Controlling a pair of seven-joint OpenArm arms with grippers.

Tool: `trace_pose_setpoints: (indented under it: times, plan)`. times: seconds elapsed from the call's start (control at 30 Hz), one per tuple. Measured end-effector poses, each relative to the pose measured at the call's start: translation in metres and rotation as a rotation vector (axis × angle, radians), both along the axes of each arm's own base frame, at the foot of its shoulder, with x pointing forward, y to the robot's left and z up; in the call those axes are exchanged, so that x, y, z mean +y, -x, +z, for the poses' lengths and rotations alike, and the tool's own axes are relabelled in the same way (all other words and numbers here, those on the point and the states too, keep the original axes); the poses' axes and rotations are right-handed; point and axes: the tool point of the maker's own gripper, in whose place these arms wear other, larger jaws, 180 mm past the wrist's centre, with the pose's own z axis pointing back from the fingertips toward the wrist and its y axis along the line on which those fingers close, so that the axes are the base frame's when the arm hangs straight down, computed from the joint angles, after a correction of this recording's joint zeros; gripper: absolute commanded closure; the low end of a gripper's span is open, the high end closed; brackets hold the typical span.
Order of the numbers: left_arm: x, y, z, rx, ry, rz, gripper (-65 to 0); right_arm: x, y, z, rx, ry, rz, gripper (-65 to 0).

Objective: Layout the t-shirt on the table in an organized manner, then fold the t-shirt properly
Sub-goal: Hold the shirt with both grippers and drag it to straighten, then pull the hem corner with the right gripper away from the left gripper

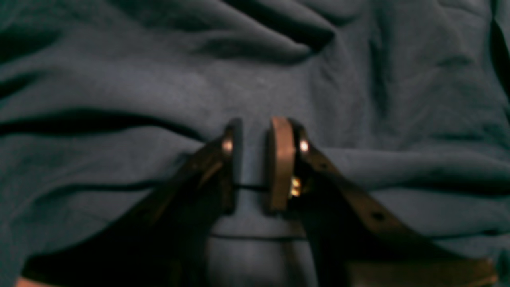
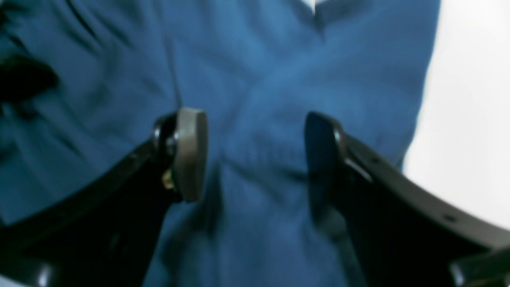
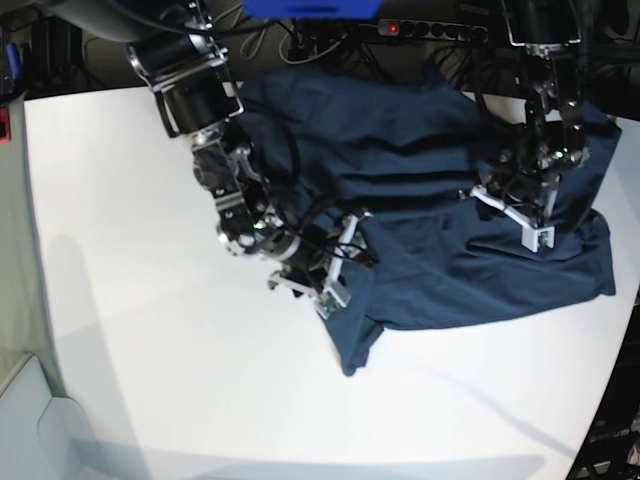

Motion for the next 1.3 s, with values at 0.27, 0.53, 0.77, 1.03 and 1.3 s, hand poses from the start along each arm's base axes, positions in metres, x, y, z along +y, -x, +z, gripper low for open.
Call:
trace_pose_setpoints:
  times: [0.27, 0.53, 0.77, 1.03, 1.3]
  plan:
    - [0.001, 0.000, 0.000, 0.001, -0.005, -0.001, -11.9, -0.025, -0.013, -0.010, -0.026, 0.011, -0.105, -35.6]
    - [0.001, -0.001, 0.000, 0.003, -0.007, -0.002, -11.9, -0.026, -0.013, -0.011, -0.023, 0.011, -0.105, -0.2]
    - [0.001, -0.001, 0.000, 0.002, -0.007, -0.001, -11.9, -0.025, -0.015, -0.001, -0.043, 0.013, -0.098, 0.0]
    - [0.007, 0.001, 0.000, 0.010, -0.022, -0.013, -11.9, -0.049, -0.042, 0.063, -0.233, -0.011, -0.123, 0.0]
    - [0.015, 0.002, 0.000, 0.011, -0.041, -0.009, -11.9, -0.156, -0.082, 0.018, -0.055, -0.018, -0.441, 0.0]
